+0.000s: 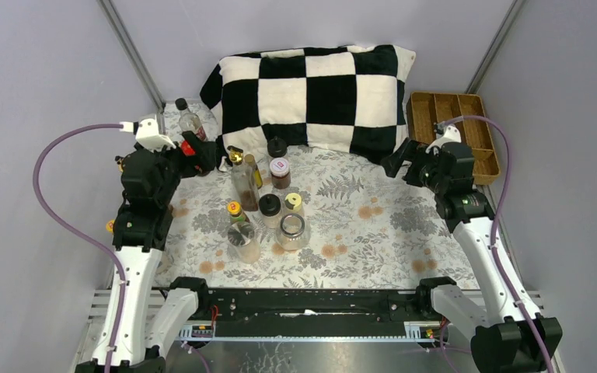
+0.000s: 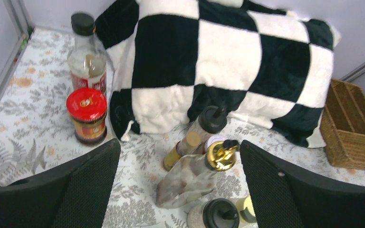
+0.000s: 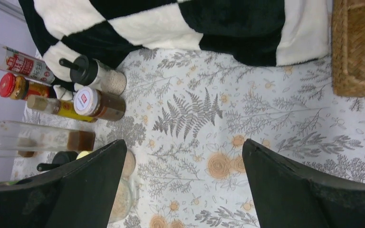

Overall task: Organize the condiment bottles
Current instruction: Move the storage box to the corner of the board.

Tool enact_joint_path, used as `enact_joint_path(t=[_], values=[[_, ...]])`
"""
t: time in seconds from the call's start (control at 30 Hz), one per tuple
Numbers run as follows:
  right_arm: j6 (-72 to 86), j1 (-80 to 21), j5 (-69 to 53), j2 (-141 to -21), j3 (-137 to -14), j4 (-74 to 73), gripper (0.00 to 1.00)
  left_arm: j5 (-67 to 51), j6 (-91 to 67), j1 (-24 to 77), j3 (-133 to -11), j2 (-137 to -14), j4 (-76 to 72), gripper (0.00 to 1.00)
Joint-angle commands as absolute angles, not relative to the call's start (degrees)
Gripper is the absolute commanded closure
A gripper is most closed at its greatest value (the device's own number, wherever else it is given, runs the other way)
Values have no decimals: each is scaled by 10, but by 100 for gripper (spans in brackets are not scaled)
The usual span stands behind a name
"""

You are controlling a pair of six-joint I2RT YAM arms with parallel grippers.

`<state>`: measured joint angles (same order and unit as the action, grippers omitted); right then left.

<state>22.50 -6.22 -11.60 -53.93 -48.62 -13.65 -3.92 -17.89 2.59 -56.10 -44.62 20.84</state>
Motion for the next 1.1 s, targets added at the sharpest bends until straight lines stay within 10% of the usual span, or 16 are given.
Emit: enact_joint_path(t=[0.0, 1.07], values=[[208, -62, -80, -575, -559, -170, 0, -71, -157, 26, -612, -456, 231, 1], [209, -62, -176, -757, -717, -164, 0, -134, -165, 58, -687, -583, 206, 1]])
